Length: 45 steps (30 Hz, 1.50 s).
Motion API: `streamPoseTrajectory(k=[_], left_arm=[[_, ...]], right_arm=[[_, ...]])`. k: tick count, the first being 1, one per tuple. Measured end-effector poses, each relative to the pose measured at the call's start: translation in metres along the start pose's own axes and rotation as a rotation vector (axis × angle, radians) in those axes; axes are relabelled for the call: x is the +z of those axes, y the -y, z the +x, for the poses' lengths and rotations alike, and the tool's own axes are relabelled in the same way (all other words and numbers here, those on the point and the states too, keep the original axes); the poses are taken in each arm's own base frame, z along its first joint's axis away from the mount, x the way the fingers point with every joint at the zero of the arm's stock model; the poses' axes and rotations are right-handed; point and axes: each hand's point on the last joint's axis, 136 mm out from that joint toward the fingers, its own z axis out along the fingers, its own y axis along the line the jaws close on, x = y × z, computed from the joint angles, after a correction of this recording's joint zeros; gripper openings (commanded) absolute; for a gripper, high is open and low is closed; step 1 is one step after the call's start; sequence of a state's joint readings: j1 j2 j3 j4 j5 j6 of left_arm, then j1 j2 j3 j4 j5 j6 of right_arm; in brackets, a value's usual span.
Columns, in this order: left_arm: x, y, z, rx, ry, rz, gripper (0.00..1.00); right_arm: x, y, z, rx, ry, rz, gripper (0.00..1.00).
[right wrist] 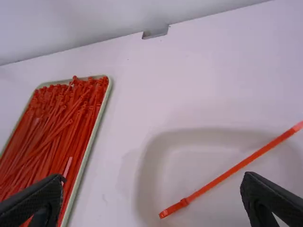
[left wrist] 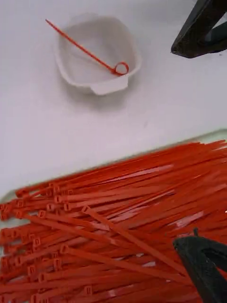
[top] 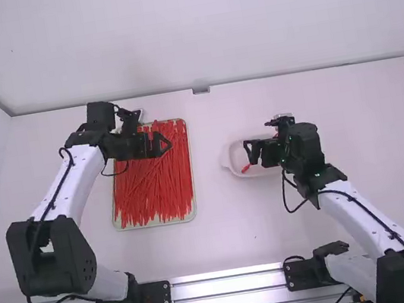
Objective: Fasten the cable tie
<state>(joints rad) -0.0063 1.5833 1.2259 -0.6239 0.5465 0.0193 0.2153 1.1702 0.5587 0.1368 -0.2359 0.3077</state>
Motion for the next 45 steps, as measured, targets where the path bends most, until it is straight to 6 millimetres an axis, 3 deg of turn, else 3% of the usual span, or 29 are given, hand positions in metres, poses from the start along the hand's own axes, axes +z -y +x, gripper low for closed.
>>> streamPoseTrajectory(k=[7,20,25,34,40,45], left_arm=[[-0.003,-0.004,-0.006,0.013,0.03,-0.033,0.94],[-0.033,-0.015,-0.007,0.086,0.218,-0.194,0.74],[-0.044,-0.022,-0.007,0.112,0.297,-0.266,0.65],[-0.08,-0.036,-0.001,0.152,0.506,-0.442,0.44],[-0.098,-0.039,0.008,0.169,0.629,-0.502,0.31],[-0.095,-0.043,0.041,0.167,0.642,-0.519,0.18]], right_arm=[[-0.004,0.013,0.009,-0.003,-0.016,0.06,0.94],[-0.053,0.108,0.06,-0.044,-0.028,0.391,0.72],[-0.06,0.112,0.081,-0.111,-0.035,0.407,0.61],[-0.066,0.121,0.138,-0.149,-0.044,0.414,0.4],[-0.073,0.114,0.11,-0.187,0.087,0.404,0.27],[-0.081,0.106,0.088,-0.211,0.197,0.396,0.16]])
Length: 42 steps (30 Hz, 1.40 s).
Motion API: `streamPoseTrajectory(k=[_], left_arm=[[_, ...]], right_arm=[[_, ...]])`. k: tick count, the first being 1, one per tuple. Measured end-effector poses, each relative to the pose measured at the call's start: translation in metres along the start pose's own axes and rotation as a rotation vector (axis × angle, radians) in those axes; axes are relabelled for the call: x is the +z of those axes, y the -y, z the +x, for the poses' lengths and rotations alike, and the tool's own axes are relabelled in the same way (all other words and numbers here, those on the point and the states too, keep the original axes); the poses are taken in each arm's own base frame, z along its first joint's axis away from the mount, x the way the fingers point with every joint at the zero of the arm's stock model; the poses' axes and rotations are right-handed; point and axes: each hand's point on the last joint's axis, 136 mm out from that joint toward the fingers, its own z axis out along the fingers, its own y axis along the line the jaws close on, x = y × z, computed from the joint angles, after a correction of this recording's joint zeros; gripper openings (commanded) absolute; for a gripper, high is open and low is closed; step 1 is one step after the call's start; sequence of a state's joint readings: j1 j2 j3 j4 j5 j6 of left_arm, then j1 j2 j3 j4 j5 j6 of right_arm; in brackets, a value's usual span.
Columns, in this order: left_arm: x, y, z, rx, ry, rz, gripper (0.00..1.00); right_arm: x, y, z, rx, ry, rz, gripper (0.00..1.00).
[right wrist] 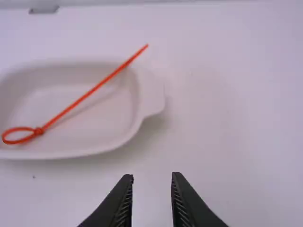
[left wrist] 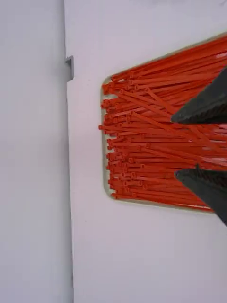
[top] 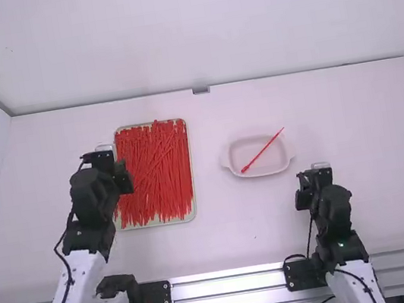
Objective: Fasten the cable tie
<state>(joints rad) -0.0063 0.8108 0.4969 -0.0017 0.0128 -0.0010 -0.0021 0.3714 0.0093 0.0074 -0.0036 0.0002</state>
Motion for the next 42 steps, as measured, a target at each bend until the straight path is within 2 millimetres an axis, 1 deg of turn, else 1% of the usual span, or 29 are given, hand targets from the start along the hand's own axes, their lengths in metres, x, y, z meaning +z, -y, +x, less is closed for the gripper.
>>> streamPoseTrajectory(k=[5,6,9,10,11,17,19,20,21,24,26,32,42], left_arm=[[-0.009,0.0,0.031,0.0,-0.006,0.0,0.07],[-0.01,0.0,0.033,0.0,-0.006,-0.001,0.06],[-0.015,-0.001,0.05,0.0,-0.001,-0.006,0.0],[-0.015,-0.001,0.051,0.0,-0.001,-0.007,0.0],[-0.016,-0.001,0.058,0.0,0.0,-0.008,0.0],[-0.02,-0.002,0.089,0.0,0.002,-0.01,0.0],[-0.02,-0.002,0.096,0.001,0.004,-0.01,0.0],[-0.02,-0.002,0.103,0.0,0.003,-0.01,0.0],[-0.02,-0.002,0.105,0.0,0.003,-0.01,0.0],[-0.019,-0.002,0.121,0.0,0.0,-0.01,0.0],[-0.019,-0.002,0.126,0.0,0.0,-0.01,0.0],[-0.025,-0.002,0.105,0.001,0.095,-0.011,0.0],[-0.036,-0.001,0.08,0.002,0.215,-0.01,0.0]], right_arm=[[-0.006,0.0,-0.02,-0.002,0.092,0.001,0.08],[-0.007,0.0,-0.022,-0.004,0.1,0.002,0.07],[-0.012,0.0,-0.033,-0.005,0.154,0.002,0.02],[-0.012,0.0,-0.034,-0.004,0.156,0.0,0.02],[-0.014,0.0,-0.038,-0.005,0.177,-0.001,0.0],[-0.023,0.0,-0.055,-0.009,0.259,0.0,0.0],[-0.025,0.0,-0.059,-0.005,0.279,0.003,0.0],[-0.027,0.0,-0.062,-0.007,0.295,0.002,0.0],[-0.028,0.0,-0.063,-0.006,0.301,0.002,0.0],[-0.032,-0.001,-0.07,-0.008,0.336,0.0,0.0],[-0.034,-0.001,-0.072,-0.009,0.349,0.001,0.0],[-0.036,-0.001,-0.075,-0.008,0.363,0.0,0.0],[-0.036,0.0,-0.075,-0.008,0.363,0.002,0.0]])
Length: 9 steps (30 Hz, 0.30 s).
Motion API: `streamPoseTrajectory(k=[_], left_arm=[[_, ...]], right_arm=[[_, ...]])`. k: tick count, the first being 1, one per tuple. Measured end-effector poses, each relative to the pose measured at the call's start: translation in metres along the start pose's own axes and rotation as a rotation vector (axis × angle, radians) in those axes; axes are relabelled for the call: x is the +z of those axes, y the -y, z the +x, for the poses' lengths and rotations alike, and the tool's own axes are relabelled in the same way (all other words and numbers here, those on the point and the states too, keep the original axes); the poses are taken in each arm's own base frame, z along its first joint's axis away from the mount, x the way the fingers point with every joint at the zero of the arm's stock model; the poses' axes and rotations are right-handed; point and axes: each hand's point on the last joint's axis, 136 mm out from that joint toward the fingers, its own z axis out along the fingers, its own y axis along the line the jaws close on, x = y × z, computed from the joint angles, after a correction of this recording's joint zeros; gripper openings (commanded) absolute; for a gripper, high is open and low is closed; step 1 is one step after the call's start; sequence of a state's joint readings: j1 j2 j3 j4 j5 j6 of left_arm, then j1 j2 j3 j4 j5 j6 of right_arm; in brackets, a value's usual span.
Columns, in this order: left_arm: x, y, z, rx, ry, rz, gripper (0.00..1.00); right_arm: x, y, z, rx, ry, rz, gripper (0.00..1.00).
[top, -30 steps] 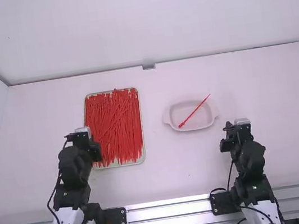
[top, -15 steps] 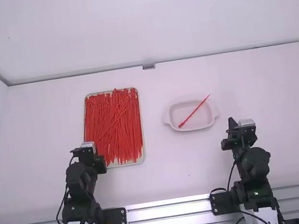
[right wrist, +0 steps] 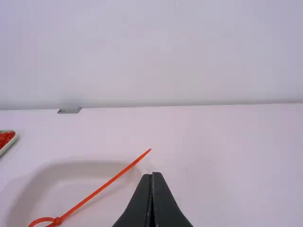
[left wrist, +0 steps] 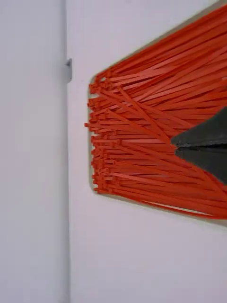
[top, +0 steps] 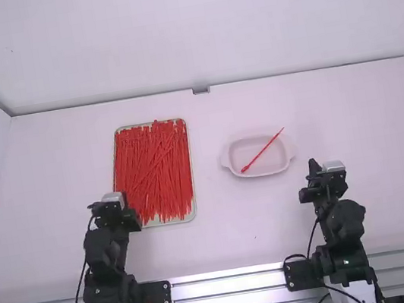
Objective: Fasten the cable tie
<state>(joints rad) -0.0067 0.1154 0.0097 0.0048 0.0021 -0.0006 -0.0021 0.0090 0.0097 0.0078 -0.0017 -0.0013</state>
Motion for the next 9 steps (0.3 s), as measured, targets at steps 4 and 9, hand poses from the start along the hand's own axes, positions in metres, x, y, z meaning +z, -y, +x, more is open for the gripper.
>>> streamPoseTrajectory(k=[4,9], left_arm=[[-0.003,0.0,-0.009,0.0,0.042,0.0,0.0],[-0.007,0.0,-0.021,0.0,0.095,0.0,0.0]], right_arm=[[0.0,0.0,0.0,-0.003,-0.001,-0.002,0.0],[0.0,0.0,0.0,-0.002,0.0,0.0,0.0]])
